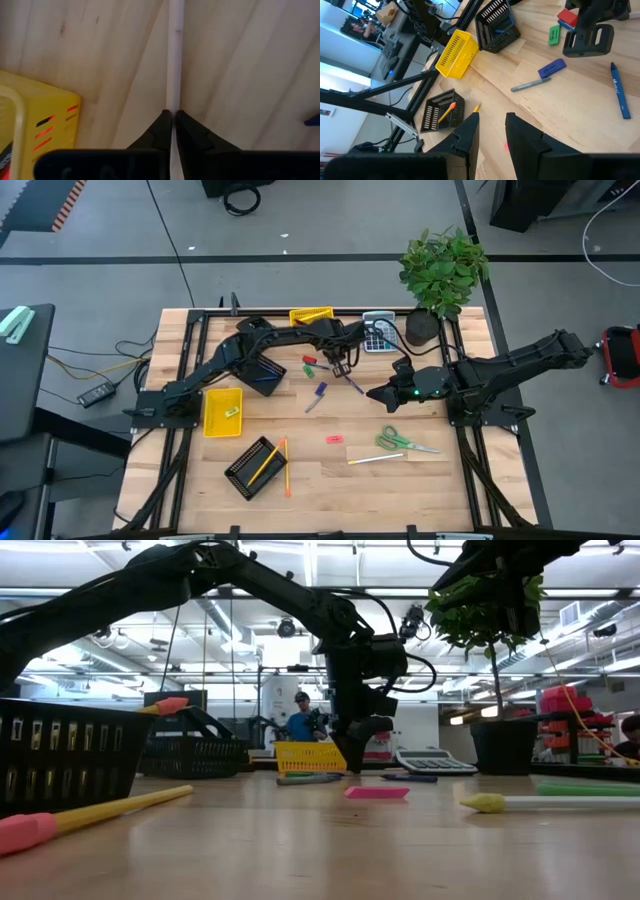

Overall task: Sort crayons/erasers/pens/pencils in bins
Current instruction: Put the light pink pen into the top yellow basket

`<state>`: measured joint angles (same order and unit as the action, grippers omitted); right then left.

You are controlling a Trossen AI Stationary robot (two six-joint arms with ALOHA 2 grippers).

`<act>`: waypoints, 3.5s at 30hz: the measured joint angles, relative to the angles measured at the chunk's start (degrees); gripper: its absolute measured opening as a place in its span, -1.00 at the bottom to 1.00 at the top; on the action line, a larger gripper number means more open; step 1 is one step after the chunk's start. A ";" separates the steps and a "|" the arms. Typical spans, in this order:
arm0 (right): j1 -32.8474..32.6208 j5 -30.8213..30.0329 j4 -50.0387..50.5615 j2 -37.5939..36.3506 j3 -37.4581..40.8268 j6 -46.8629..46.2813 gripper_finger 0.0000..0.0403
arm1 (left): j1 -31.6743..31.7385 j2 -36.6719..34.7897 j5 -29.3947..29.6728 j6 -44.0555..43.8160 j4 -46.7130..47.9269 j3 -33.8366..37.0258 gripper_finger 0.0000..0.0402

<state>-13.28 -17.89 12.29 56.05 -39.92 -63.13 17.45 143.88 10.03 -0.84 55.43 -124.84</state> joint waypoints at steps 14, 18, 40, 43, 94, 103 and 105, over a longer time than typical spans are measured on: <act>0.00 0.00 -0.20 -0.01 0.02 0.40 -0.50 | 0.96 -8.16 -6.19 2.98 1.43 0.00 -0.94; 0.00 0.00 -0.02 -0.02 0.02 1.06 -0.50 | 2.28 -9.54 -6.22 4.11 2.11 -0.09 -0.96; 20.64 11.32 29.06 14.05 -24.48 53.64 -0.50 | 4.94 -28.78 -12.61 5.68 13.20 0.77 -0.87; 25.71 18.01 28.77 18.52 -24.33 60.98 -0.50 | 4.76 -33.85 -12.41 3.88 13.76 3.52 -0.94; 45.29 25.03 17.27 46.64 -22.39 84.43 -0.36 | 4.44 -88.42 -7.74 -18.27 15.16 41.27 -0.90; 44.85 25.40 13.67 50.93 -22.43 82.95 -0.36 | 4.42 -88.42 -8.02 -21.91 16.18 41.27 -0.92; 44.34 25.15 13.90 51.79 -22.45 82.11 -0.36 | 4.37 -88.42 -9.24 -23.21 16.41 41.27 -0.93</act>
<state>31.07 7.26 26.19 107.84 -62.37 18.98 21.82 55.46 0.79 -24.05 71.83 -83.57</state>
